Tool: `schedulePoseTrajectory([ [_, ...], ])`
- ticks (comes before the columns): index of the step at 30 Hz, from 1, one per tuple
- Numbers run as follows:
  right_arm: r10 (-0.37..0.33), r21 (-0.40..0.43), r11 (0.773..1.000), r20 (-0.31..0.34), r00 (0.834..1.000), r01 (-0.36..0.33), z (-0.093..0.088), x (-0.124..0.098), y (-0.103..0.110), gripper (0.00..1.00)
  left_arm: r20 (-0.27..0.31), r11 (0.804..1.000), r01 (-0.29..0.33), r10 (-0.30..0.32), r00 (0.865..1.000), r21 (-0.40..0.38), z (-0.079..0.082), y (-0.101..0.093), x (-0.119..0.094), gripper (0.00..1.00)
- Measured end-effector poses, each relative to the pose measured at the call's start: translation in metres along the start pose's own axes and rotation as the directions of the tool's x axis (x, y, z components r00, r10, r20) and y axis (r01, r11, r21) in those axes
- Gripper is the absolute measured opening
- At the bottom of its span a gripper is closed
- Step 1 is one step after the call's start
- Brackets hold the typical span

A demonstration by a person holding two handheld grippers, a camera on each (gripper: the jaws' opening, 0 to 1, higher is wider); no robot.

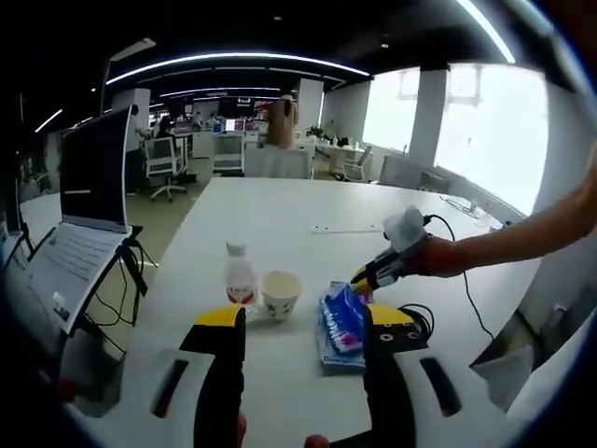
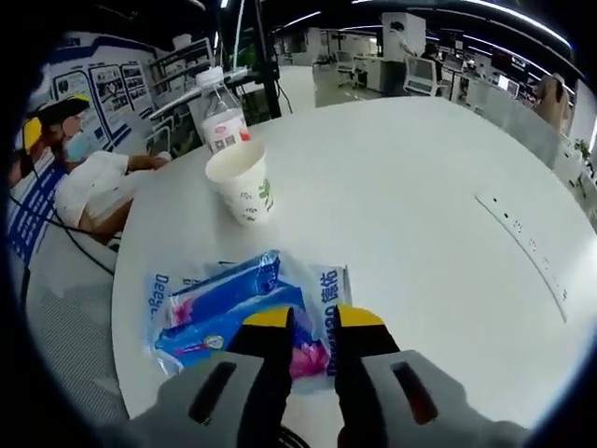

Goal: Arrange the tabletop items into an orderly group along one side of the table until the central work area is clear of visible clutter.

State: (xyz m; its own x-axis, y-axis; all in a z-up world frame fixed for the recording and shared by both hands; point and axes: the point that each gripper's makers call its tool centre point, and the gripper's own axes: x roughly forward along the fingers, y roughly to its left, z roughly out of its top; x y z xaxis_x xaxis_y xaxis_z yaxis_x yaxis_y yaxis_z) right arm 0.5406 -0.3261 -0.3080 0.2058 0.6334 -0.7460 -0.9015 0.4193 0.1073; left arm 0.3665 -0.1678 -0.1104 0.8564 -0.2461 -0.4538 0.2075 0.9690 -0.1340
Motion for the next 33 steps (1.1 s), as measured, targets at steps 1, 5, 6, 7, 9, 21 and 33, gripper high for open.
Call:
schedulePoseTrajectory([
  [1,0.001,0.000,1.000,-0.004,1.000,-0.001,-0.002,0.001,-0.001,0.09,-0.001,1.000,-0.001,0.001,1.000,0.003,0.000,0.000,0.000,0.50],
  [5,-0.027,0.021,0.999,-0.021,0.999,0.027,-0.006,-0.004,-0.002,0.00,0.001,1.000,-0.004,0.004,1.000,0.003,-0.001,0.002,0.000,0.50],
  [6,-0.035,0.025,0.999,-0.019,0.999,0.035,-0.007,-0.007,-0.004,0.00,0.002,1.000,-0.006,0.006,1.000,0.003,-0.001,0.003,0.000,0.50],
  [7,-0.040,0.033,0.999,-0.017,0.999,0.040,-0.008,-0.009,-0.004,0.00,0.002,1.000,-0.006,0.006,1.000,0.002,-0.001,0.003,0.001,0.50],
  [9,-0.051,0.063,0.997,0.001,0.999,0.051,-0.009,-0.017,-0.005,0.00,-0.002,1.000,-0.004,0.004,1.000,0.004,-0.001,0.003,0.001,0.50],
  [21,-0.153,0.174,0.973,-0.004,0.988,0.152,-0.048,-0.075,0.000,0.00,-0.002,0.999,0.035,-0.035,0.999,0.004,0.002,-0.006,0.011,0.49],
  [33,-0.164,0.202,0.965,-0.032,0.986,0.167,-0.084,-0.095,0.021,0.01,-0.001,0.998,0.055,-0.055,0.998,0.006,-0.002,-0.014,0.010,0.49],
])
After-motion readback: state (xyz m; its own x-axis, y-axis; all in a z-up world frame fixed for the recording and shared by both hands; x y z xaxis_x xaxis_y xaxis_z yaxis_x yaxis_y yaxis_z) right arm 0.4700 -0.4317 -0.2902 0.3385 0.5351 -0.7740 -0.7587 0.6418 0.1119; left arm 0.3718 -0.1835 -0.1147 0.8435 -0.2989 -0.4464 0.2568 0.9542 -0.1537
